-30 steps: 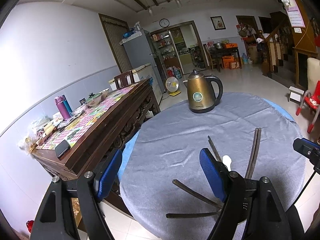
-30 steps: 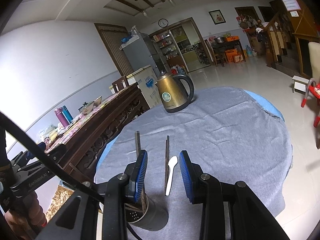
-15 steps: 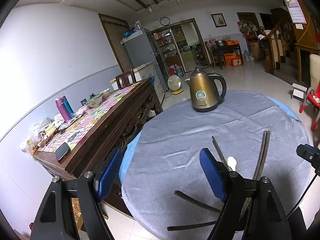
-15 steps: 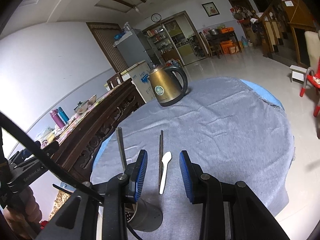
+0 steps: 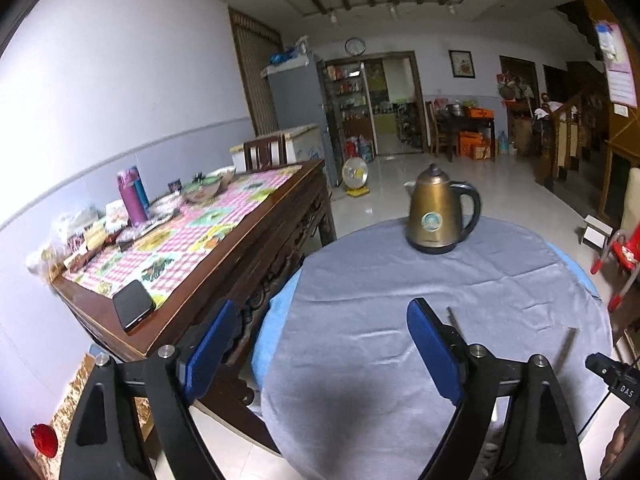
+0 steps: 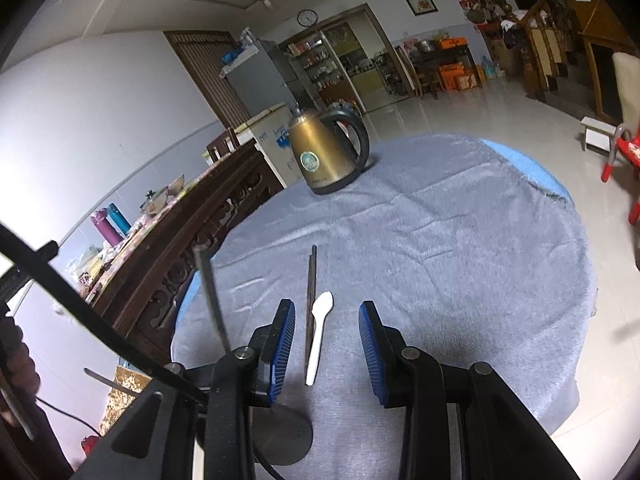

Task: Organize utensils

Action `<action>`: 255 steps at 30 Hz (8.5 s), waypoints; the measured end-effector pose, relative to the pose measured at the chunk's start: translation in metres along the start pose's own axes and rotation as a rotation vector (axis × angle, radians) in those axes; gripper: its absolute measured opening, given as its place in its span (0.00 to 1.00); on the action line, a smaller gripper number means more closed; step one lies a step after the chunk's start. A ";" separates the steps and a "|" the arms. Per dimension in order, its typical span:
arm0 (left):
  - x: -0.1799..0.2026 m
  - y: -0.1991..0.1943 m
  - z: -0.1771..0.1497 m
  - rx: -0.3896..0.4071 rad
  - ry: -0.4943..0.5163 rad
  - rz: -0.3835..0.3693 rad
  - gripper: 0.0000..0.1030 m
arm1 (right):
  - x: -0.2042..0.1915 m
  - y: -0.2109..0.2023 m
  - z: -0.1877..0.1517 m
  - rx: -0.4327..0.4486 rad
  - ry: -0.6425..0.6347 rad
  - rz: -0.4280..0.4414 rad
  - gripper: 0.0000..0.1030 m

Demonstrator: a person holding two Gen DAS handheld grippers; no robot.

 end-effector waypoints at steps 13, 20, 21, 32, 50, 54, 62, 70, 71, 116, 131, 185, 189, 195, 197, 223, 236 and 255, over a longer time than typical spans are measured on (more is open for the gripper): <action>0.088 0.175 -0.071 -0.321 0.069 -0.255 0.85 | 0.025 0.094 -0.003 -0.161 0.051 0.035 0.34; 0.138 0.226 -0.101 -0.392 0.079 -0.298 0.85 | 0.028 0.153 0.022 -0.256 0.040 0.063 0.35; 0.137 0.229 -0.103 -0.395 0.078 -0.299 0.85 | 0.026 0.165 0.028 -0.281 0.031 0.067 0.35; 0.098 0.255 -0.125 -0.455 0.059 -0.245 0.85 | -0.026 0.312 0.059 -0.487 -0.036 0.108 0.35; 0.142 0.285 -0.108 -0.470 0.056 -0.345 0.85 | -0.023 0.340 0.067 -0.441 -0.072 -0.041 0.07; 0.182 0.299 -0.102 -0.495 0.064 -0.401 0.85 | -0.005 0.316 0.075 -0.400 -0.043 -0.014 0.07; 0.233 0.333 -0.108 -0.609 0.072 -0.482 0.51 | 0.022 0.283 0.081 -0.344 0.026 0.052 0.07; 0.254 0.344 -0.100 -0.637 0.162 -0.509 0.21 | 0.032 0.256 0.086 -0.309 0.044 0.068 0.07; 0.254 0.346 -0.099 -0.647 0.159 -0.511 0.10 | 0.032 0.252 0.087 -0.305 0.044 0.072 0.07; 0.060 0.063 0.040 0.173 -0.147 -0.427 0.05 | -0.063 -0.045 0.080 0.283 -0.227 0.021 0.07; 0.063 -0.026 0.072 0.324 -0.148 -0.508 0.05 | -0.093 -0.108 0.086 0.411 -0.263 0.066 0.07; 0.109 -0.021 -0.015 0.121 -0.206 -0.406 0.05 | -0.108 -0.090 0.028 0.304 -0.231 0.109 0.07; 0.106 -0.020 -0.020 0.112 -0.222 -0.407 0.05 | -0.106 -0.090 0.028 0.300 -0.224 0.107 0.07; 0.103 -0.020 -0.027 0.105 -0.238 -0.413 0.05 | -0.104 -0.087 0.027 0.299 -0.207 0.102 0.07; 0.103 -0.019 -0.030 0.098 -0.244 -0.413 0.05 | -0.105 -0.086 0.026 0.296 -0.205 0.103 0.07; 0.109 -0.043 -0.053 0.101 -0.195 -0.321 0.05 | -0.075 -0.084 0.002 0.209 -0.139 0.138 0.07; 0.109 -0.049 -0.047 0.099 -0.158 -0.341 0.05 | -0.098 -0.093 0.008 0.226 -0.200 0.133 0.07; 0.131 -0.017 -0.060 -0.012 -0.121 -0.364 0.05 | -0.125 -0.047 0.012 0.124 -0.324 0.150 0.07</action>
Point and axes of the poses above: each gripper's, at about its wrist camera, not at the fingertips, and y roughly the way its jaws point, x to its right, z to its top, the point moved 7 cm from there along y, roughly the way its jaws point
